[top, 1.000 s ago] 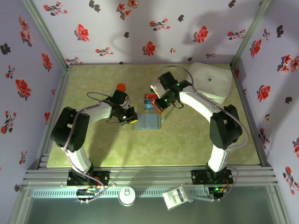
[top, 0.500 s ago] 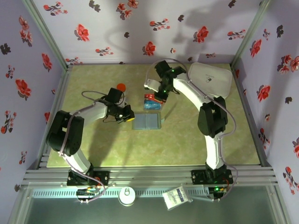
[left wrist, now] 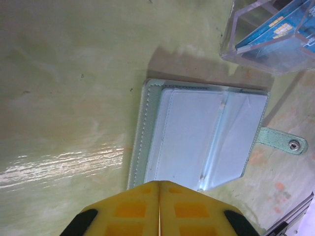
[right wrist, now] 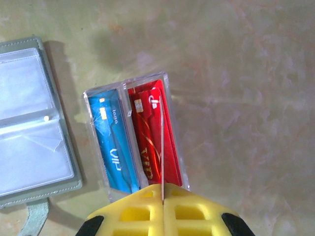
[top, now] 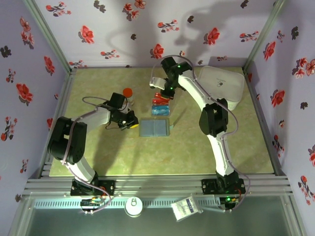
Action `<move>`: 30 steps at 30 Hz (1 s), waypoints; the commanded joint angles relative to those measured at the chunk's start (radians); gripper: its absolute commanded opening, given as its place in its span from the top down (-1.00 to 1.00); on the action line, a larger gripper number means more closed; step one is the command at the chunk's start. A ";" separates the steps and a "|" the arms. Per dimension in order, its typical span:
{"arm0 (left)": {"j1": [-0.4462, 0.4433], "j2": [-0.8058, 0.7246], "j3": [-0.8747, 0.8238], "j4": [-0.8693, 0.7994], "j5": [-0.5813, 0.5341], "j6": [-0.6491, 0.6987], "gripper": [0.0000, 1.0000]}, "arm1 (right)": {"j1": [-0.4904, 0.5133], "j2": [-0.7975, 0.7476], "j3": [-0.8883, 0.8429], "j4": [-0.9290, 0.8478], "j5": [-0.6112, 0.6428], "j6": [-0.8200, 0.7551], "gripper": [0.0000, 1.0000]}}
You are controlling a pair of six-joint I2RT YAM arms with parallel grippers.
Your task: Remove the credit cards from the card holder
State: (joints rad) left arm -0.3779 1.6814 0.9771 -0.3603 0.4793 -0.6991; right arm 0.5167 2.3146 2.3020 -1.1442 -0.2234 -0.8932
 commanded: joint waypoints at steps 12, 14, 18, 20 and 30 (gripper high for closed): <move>0.028 0.009 -0.020 -0.016 0.018 0.027 0.84 | 0.003 0.090 0.065 -0.031 0.023 -0.060 0.72; 0.028 0.011 -0.018 -0.013 0.018 0.026 0.84 | 0.003 0.090 0.062 -0.032 0.025 -0.057 0.67; 0.029 0.005 -0.019 -0.005 0.018 0.023 0.83 | 0.005 0.082 0.062 -0.034 0.030 -0.043 0.58; 0.029 0.004 -0.018 -0.004 0.018 0.023 0.83 | 0.005 0.072 0.062 -0.032 0.037 -0.030 0.58; 0.047 -0.025 -0.006 0.000 -0.063 0.066 0.51 | 0.000 -0.088 -0.184 0.215 0.128 0.166 0.43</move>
State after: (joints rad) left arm -0.3481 1.6817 0.9657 -0.3557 0.4606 -0.6701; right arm 0.5167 2.3196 2.1891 -1.0378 -0.1482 -0.8234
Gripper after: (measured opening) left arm 0.220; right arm 0.277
